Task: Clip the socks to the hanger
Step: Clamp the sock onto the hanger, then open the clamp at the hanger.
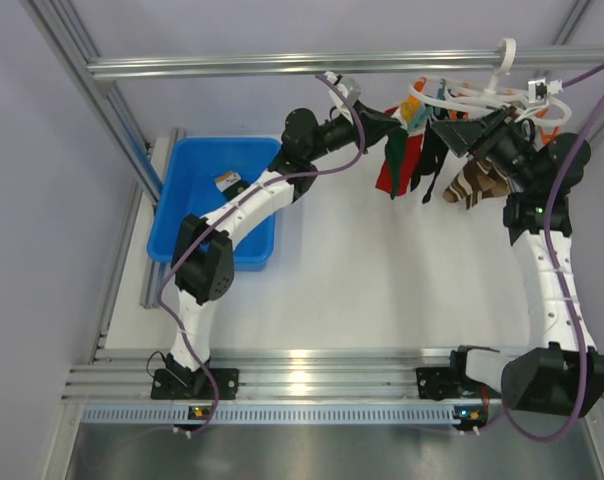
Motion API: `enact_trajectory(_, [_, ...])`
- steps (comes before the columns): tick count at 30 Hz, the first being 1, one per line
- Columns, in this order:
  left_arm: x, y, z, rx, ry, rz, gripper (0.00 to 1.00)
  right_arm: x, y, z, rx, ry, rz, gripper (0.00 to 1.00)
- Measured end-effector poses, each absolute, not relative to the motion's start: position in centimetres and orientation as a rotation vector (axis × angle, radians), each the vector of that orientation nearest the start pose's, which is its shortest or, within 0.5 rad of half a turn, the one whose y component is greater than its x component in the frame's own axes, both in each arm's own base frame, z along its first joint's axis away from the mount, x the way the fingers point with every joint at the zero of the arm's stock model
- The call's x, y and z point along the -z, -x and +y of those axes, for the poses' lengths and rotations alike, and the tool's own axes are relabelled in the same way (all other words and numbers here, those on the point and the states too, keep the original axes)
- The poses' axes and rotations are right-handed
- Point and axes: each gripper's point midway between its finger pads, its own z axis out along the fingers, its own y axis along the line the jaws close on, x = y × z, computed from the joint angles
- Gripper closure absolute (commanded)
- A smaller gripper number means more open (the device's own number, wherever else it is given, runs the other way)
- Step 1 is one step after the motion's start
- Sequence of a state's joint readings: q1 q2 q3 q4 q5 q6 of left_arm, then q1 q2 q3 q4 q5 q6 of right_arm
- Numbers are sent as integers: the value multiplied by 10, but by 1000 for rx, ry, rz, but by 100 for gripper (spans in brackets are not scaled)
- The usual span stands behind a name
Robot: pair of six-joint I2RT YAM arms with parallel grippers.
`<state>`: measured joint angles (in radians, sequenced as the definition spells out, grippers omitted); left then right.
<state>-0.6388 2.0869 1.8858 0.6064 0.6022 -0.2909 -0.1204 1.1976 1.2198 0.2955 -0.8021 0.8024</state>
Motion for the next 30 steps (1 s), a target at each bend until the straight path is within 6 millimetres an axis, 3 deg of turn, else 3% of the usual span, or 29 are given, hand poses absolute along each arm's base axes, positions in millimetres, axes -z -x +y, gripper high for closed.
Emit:
enact_trajectory(3, [-401, -441, -442, 1122, -729, 1112, 99, -451, -340, 109, -1062, 130, 1437, 43])
enact_trajectory(4, [-401, -445, -439, 1114, -721, 1118, 86, -450, -335, 110, -1063, 142, 1438, 43])
enact_trajectory(5, [-403, -448, -437, 1107, -711, 1121, 80, -450, -329, 111, -1064, 155, 1436, 41])
enact_trajectory(6, [-404, -449, -436, 1104, -708, 1124, 65, -448, -324, 114, -1076, 173, 1445, 39])
enact_trajectory(11, [-403, -448, -438, 1120, -695, 1143, 42, -448, -302, 124, -1127, 247, 1451, 34])
enact_trajectory(15, [-396, -444, -438, 1136, -686, 1172, 34, -455, -284, 130, -1136, 308, 1436, 32])
enact_trajectory(21, [-381, -420, -420, 1150, -676, 1255, 27, -481, -260, 132, -1078, 384, 1382, 14])
enact_trajectory(23, [-387, -408, -411, 1150, -678, 1256, 27, -494, -255, 130, -1033, 401, 1352, 13])
enact_trajectory(26, [-413, -388, -402, 1151, -690, 1210, 27, -515, -252, 123, -956, 393, 1314, 14])
enact_trajectory(30, [-444, -352, -411, 1137, -756, 1112, 27, -538, -257, 104, -834, 339, 1289, 16])
